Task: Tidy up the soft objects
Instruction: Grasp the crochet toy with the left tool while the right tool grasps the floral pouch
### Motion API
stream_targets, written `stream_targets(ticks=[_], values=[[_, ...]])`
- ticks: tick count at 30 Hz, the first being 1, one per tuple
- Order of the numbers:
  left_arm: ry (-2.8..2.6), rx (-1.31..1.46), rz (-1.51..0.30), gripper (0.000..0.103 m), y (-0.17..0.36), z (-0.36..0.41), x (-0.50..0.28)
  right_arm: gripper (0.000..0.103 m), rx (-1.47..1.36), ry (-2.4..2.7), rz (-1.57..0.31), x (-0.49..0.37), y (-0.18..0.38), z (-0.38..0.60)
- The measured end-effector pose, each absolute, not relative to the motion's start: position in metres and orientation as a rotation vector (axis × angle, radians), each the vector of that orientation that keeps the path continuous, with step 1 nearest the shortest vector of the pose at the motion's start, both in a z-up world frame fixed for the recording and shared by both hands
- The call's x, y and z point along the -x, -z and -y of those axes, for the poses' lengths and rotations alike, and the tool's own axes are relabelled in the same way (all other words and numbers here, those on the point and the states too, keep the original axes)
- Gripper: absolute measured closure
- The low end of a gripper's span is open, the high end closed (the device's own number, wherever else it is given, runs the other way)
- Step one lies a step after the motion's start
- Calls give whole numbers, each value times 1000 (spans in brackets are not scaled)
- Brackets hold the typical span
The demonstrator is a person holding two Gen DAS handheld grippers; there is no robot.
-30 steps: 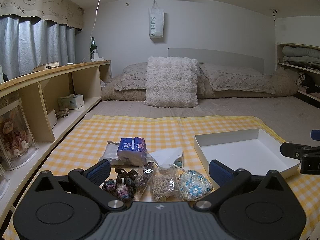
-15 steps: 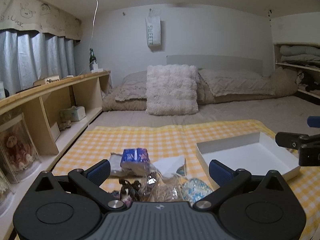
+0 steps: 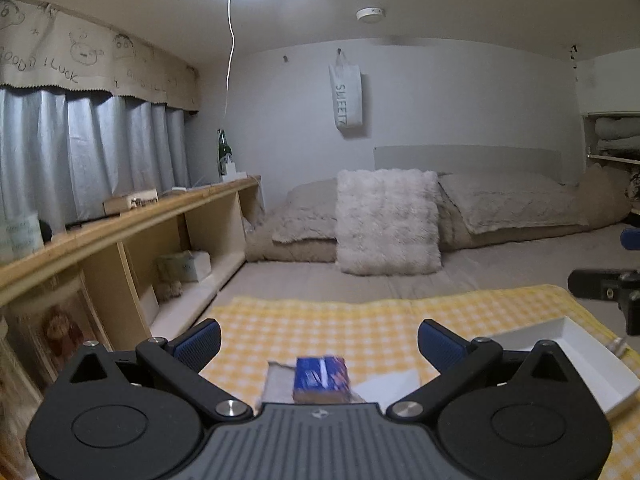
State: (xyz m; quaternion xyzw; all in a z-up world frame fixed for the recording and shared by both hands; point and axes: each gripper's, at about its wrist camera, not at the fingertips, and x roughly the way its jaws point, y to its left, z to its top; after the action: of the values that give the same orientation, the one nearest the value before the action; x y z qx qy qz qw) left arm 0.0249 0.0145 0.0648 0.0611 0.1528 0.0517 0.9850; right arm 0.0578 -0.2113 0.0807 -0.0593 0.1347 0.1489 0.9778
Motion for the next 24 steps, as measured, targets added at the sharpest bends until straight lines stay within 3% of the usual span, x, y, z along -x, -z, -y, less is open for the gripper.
stream_targets(ticks=[10, 24], values=[[-59, -149, -341, 0, -62, -40, -91, 0, 105, -318, -349, -125, -61, 194], [-35, -143, -669, 0, 12, -106, -153, 0, 193, -469, -582, -189, 6, 172]])
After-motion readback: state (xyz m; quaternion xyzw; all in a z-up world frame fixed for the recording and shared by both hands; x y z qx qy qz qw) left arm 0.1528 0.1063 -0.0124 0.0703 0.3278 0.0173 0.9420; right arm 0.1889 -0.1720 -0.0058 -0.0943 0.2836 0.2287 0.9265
